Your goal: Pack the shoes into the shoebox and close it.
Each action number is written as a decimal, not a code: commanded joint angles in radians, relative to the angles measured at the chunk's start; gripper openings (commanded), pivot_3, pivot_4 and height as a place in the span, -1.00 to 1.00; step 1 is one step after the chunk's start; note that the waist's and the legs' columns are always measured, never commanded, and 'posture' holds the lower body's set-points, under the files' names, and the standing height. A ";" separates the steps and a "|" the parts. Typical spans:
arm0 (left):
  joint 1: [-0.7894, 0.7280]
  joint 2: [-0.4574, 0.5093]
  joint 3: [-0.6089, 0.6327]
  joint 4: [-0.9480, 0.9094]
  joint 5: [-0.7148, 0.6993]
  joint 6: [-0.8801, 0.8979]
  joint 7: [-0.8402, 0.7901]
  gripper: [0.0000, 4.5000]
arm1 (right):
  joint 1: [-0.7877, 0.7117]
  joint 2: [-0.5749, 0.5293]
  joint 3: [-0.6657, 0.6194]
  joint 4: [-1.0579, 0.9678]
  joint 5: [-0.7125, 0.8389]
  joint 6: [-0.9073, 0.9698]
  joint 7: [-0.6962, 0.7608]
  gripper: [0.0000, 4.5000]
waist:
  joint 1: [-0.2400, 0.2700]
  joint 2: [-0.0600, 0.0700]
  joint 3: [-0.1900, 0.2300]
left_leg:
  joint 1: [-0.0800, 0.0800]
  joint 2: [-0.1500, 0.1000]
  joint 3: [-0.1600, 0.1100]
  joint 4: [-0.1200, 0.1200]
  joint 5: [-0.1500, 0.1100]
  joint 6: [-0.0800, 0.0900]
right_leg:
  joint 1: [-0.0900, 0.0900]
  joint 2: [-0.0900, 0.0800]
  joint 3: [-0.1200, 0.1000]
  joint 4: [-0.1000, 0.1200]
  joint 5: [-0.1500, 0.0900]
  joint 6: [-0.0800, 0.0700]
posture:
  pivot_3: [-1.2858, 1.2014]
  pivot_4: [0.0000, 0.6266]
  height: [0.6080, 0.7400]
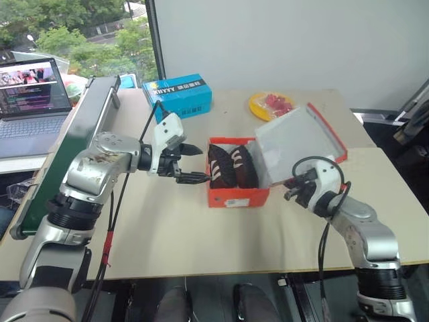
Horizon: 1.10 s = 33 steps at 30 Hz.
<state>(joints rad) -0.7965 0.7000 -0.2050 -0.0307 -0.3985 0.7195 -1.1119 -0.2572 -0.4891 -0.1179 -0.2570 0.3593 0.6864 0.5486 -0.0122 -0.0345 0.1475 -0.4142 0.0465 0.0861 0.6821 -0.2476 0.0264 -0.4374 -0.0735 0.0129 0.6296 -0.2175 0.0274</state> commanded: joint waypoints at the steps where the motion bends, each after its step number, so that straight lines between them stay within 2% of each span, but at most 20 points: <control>1: -0.004 0.009 0.027 -0.046 -0.004 -0.006 -0.001 1.00 | -0.008 -0.017 0.007 -0.081 0.036 0.042 0.010 -0.96 | 0.000 0.000 0.000 | 0.000 0.000 0.000 0.000 0.000 0.000 | 0.000 0.000 0.000 0.000 0.000 0.000 | 0.03 -0.52 1.00; 6: 0.008 0.014 0.035 -0.061 -0.007 0.002 0.005 1.00 | -0.018 -0.049 -0.006 -0.035 -0.006 0.030 -0.014 -0.96 | 0.000 0.000 0.000 | 0.000 0.000 0.000 0.000 0.000 0.000 | 0.000 0.000 0.000 0.000 0.000 0.000 | 0.03 -0.52 1.00; 10: 0.015 0.014 0.037 -0.068 -0.008 0.006 0.009 1.00 | -0.029 -0.119 -0.009 0.030 -0.085 -0.014 -0.041 -0.96 | 0.001 0.000 0.000 | 0.000 0.000 0.001 0.000 0.000 0.000 | 0.000 0.000 0.000 0.000 0.000 0.000 | 0.03 -0.52 1.00; 15: 0.026 0.017 0.042 -0.077 -0.009 0.010 0.013 1.00 | -0.101 -0.168 -0.031 0.092 -0.115 -0.056 -0.045 -0.96 | -0.002 0.000 0.000 | 0.000 -0.001 0.001 0.001 0.000 0.000 | 0.000 0.000 0.000 0.000 0.000 0.000 | 0.03 -0.52 1.00; 22: 0.048 0.028 0.058 -0.100 -0.010 0.025 0.029 1.00 | -0.249 -0.210 -0.009 0.010 -0.093 0.019 -0.010 -0.96 | -0.002 0.000 0.000 | 0.000 0.000 0.001 0.000 0.000 0.000 | 0.000 0.000 0.001 0.000 0.000 0.000 | 0.03 -0.52 1.00; 28: 0.069 0.044 0.071 -0.124 -0.013 0.037 0.039 1.00 | -0.374 -0.167 -0.031 -0.154 0.110 0.234 0.026 -0.96 | 0.000 0.000 0.000 | 0.000 0.000 0.000 0.000 0.000 0.000 | -0.001 0.000 0.000 0.000 0.000 0.000 | 0.03 -0.52 1.00; 33: 0.084 0.058 0.089 -0.147 -0.018 0.053 0.054 1.00 | -0.382 -0.154 0.073 -0.196 0.171 0.277 0.081 -0.96 | 0.005 0.000 0.000 | -0.001 0.000 0.000 0.001 0.000 0.001 | 0.000 0.000 0.000 0.000 0.000 0.000 | 0.03 -0.52 1.00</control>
<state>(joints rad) -0.7048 0.7471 -0.1524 -0.1397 -0.3995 0.7697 -1.0674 -0.6230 -0.6493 -0.0731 -0.4216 0.5150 0.9675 0.6107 -0.0077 -0.0345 0.1475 -0.4151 0.0465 0.0864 0.6838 -0.2480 0.0271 -0.4372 -0.0739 0.0126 0.6298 -0.2175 0.0275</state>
